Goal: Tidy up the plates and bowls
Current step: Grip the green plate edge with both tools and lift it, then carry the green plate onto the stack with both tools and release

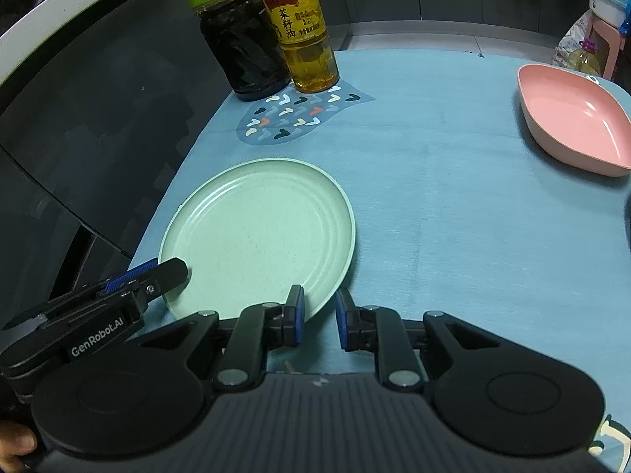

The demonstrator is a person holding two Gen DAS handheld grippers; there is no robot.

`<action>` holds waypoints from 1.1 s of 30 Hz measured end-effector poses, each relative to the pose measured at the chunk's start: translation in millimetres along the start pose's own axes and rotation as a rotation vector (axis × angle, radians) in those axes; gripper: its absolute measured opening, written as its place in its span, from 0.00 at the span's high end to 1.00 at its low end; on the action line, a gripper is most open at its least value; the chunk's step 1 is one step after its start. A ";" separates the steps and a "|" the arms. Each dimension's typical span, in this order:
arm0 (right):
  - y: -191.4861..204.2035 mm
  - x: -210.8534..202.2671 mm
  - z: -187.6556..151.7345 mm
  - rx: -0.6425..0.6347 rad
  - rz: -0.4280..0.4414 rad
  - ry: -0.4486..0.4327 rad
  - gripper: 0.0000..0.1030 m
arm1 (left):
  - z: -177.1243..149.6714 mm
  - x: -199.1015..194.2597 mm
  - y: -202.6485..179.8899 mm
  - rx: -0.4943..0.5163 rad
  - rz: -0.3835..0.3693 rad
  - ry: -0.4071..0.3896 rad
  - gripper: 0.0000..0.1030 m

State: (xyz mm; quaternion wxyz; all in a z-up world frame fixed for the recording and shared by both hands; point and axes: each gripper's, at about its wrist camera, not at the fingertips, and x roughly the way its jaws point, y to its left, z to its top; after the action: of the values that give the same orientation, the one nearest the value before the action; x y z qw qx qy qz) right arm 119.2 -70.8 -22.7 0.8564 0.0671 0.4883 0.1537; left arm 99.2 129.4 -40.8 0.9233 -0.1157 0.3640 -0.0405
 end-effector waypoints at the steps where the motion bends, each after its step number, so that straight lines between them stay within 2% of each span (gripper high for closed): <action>1: 0.4 -0.1 -0.7 0.000 -0.002 0.001 1.00 | -0.4 0.5 0.9 0.001 -0.001 0.001 0.84; 6: 1.2 7.7 -4.2 0.004 -0.029 0.017 1.00 | -4.5 13.6 3.2 0.014 -0.008 0.070 0.82; 13: 1.8 7.6 -5.1 -0.007 -0.024 0.021 1.00 | -7.9 11.5 -1.4 0.039 0.005 0.063 0.80; 22: -9.6 -2.6 -5.5 0.016 -0.012 0.001 1.00 | -6.0 5.7 -1.9 0.045 0.061 0.051 0.78; 33: -48.2 -24.1 -2.8 0.070 -0.022 -0.048 1.00 | -1.2 -6.6 -19.5 0.060 0.092 0.033 0.78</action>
State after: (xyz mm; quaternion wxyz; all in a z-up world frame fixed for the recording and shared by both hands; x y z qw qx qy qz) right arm 114.8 -124.3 -17.2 0.8668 0.0952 0.4732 0.1253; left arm 93.7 111.3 -32.5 0.9211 -0.0703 0.3827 -0.0110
